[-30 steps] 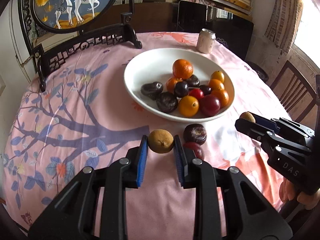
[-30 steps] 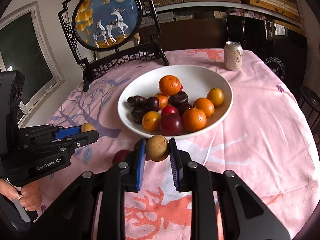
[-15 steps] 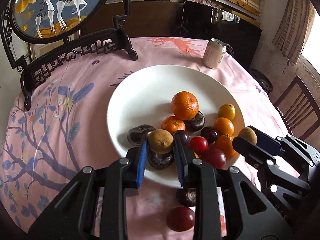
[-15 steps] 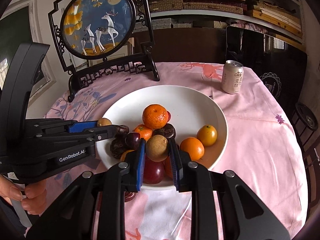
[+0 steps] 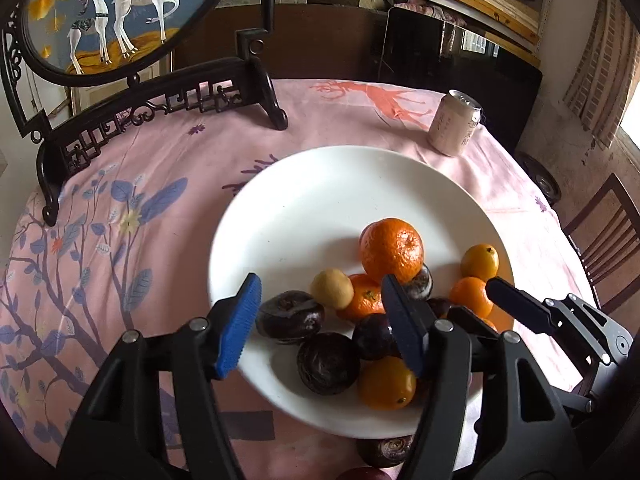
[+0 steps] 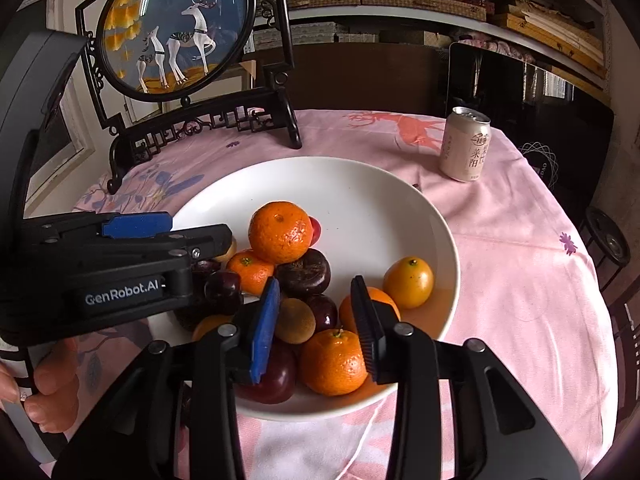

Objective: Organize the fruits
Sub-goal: 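Lower both small fruits onto the plate and open both grippers, then grasp a red plum with the left gripper while the right grasps a passion fruit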

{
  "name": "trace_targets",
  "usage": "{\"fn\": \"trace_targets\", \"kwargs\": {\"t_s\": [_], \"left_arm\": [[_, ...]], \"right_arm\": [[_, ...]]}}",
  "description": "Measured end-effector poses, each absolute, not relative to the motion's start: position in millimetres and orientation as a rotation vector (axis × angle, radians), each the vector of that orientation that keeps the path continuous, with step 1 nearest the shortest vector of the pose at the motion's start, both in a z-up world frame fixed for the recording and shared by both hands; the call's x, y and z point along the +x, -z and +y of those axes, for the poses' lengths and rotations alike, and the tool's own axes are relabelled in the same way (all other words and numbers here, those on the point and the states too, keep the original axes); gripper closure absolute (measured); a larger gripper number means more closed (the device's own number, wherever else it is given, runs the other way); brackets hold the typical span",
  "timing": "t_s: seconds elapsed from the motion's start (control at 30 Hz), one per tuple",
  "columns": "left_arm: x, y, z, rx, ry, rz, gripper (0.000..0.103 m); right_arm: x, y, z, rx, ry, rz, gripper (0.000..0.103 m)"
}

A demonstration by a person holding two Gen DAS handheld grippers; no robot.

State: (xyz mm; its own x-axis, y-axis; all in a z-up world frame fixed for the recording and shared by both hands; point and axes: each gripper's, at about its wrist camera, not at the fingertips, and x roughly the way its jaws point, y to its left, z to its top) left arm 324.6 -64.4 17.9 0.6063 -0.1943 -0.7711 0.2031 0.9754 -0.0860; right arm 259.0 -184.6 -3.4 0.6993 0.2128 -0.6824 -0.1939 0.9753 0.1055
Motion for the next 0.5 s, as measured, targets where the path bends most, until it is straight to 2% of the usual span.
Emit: {"fn": "trace_targets", "kwargs": {"t_s": [0.23, 0.5], "left_arm": [[297, -28, -51, -0.011, 0.232, 0.889, 0.035], [247, -15, -42, -0.001, 0.259, 0.928, 0.034]], "right_arm": [[235, -7, -200, 0.098, -0.237, 0.77, 0.066], [196, 8, -222, 0.205, -0.222, 0.833, 0.066]]}}
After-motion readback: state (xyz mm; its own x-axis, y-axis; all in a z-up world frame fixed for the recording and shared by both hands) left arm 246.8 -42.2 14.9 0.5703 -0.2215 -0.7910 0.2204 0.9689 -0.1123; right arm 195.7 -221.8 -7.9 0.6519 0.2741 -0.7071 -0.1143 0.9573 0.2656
